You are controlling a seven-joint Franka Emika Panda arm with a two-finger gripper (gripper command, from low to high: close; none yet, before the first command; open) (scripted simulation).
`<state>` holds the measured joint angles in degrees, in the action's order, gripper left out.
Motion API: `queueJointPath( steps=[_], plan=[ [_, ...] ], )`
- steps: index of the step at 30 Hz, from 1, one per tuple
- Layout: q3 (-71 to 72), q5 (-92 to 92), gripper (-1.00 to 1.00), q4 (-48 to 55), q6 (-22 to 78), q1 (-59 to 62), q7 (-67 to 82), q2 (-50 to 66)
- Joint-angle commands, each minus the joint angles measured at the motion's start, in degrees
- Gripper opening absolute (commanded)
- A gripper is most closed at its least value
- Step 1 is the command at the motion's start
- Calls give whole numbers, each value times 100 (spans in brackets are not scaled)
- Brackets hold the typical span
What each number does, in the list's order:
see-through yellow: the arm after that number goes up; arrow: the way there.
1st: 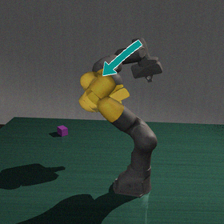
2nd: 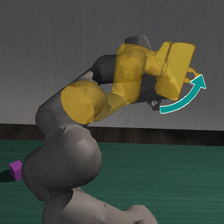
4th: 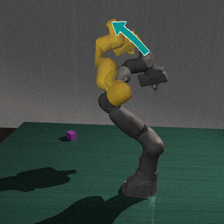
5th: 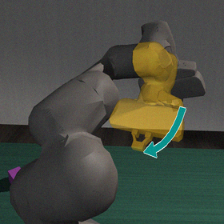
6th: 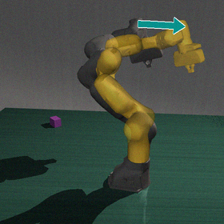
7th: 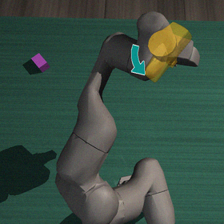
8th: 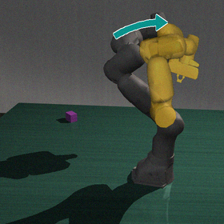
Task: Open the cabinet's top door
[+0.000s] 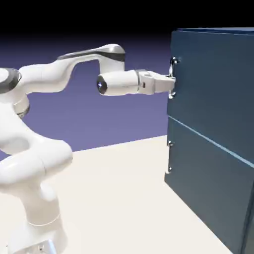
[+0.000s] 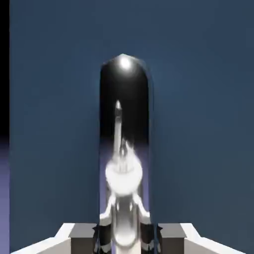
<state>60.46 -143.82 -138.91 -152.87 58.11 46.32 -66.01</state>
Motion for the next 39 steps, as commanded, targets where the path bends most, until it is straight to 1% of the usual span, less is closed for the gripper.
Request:
queueJointPath(
  steps=[1, 10, 19, 29, 34, 39],
  plan=[
    [-165, 82, -100, -208, 156, -198, 30, -30],
    [-1960, 1368, -100, -1920, 1632, -1781, 118, -531],
    [-3829, 3138, -100, -2882, 2971, -2370, 21, -1131],
    [-5906, 5172, -100, -3150, 4415, -2259, 93, -1227],
    [-6944, 6178, -100, -2998, 5164, -2163, 247, -930],
    [-7982, 7171, -100, -2625, 5956, -2198, 480, -382]
  ],
)
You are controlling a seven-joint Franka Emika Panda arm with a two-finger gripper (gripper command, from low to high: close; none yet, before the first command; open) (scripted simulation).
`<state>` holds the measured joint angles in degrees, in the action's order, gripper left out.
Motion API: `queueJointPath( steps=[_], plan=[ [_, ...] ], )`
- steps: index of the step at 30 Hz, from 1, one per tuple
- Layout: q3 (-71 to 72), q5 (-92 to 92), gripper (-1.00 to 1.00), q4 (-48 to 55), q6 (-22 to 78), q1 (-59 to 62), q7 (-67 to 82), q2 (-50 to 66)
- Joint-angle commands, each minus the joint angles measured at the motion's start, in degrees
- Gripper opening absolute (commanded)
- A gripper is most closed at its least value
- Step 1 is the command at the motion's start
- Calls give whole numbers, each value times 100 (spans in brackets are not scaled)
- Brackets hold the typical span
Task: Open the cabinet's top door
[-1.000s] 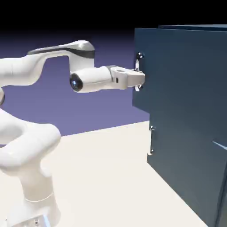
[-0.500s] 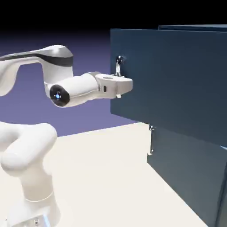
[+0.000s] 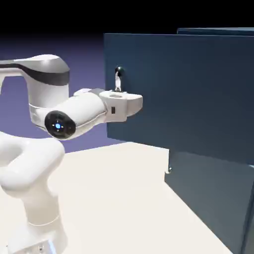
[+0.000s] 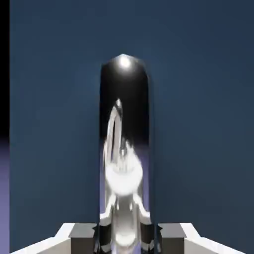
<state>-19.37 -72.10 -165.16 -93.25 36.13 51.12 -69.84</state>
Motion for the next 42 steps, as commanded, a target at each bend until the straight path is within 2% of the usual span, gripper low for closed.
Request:
queueJointPath(
  steps=[1, 10, 23, 32, 42],
  plan=[
    [-207, 192, -100, 104, 159, -34, 55, 137],
    [-2076, 1718, -100, 1524, 1759, -897, 605, 1619],
    [-4730, 2779, -100, 4047, 3853, -3413, 1261, 3318],
    [-6291, 3143, -100, 5298, 4555, -5282, 1218, 3385],
    [-7561, 3548, -100, 6893, 5189, -7356, 594, 2589]
  ],
)
